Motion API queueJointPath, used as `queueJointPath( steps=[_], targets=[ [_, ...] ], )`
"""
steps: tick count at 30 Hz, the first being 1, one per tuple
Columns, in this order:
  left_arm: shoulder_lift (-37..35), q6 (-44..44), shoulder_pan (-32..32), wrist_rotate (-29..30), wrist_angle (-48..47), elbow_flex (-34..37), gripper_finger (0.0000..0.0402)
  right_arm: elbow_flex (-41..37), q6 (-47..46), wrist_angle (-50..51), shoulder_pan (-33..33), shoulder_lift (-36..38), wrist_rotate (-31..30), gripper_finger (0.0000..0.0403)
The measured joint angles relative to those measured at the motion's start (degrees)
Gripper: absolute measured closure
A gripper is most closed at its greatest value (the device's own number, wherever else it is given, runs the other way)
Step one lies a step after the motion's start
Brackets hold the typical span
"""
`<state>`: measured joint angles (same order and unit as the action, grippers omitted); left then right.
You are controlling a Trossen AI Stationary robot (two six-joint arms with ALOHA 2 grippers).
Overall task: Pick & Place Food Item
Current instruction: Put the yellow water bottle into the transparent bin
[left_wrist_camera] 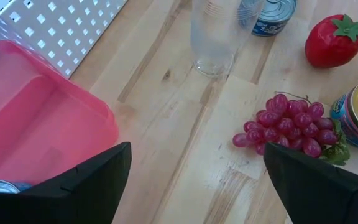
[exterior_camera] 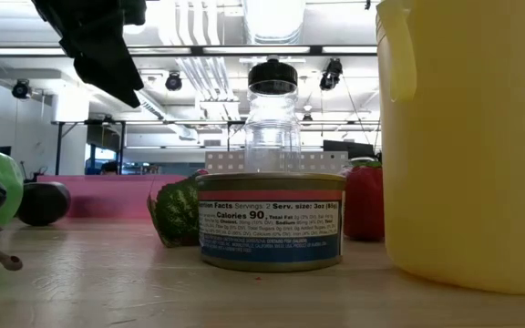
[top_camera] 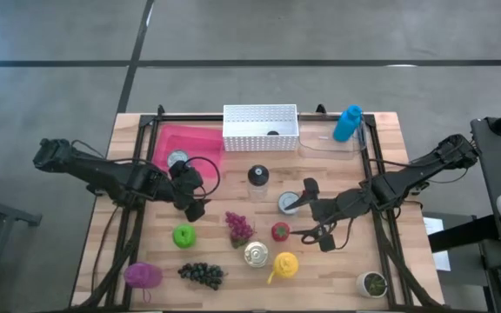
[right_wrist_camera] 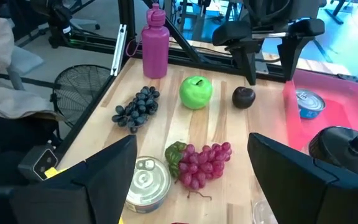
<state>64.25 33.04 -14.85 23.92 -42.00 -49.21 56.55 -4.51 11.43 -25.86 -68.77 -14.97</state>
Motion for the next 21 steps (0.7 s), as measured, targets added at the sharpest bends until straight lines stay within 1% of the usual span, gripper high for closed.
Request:
queueJointPath(
  steps=[3,7,11,16,21],
  targets=[
    [0.00,0.12,0.00,0.00,0.00,0.00,0.0035,0.00,-0.21,-0.53,-0.01,0.00,-0.01,0.0109],
    [0.00,0.12,0.00,0.00,0.00,0.00,0.0030,0.00,-5.25,-1.55,-0.01,-0.02,0.04,0.0114],
    [0.00,0.12,0.00,0.00,0.00,0.00,0.0027,0.02,-4.55,-2.12,-0.59,-0.97,1.47,0.0121],
    [-0.02,0.14,0.00,0.00,0.02,0.00,0.0024,0.32,-4.73,-3.01,-2.40,-4.39,1.89,0.0132],
    [-0.02,0.36,0.00,0.00,0.02,0.00,0.0030,2.56,-4.43,-2.62,-3.85,-8.64,1.99,0.0143]
  ],
)
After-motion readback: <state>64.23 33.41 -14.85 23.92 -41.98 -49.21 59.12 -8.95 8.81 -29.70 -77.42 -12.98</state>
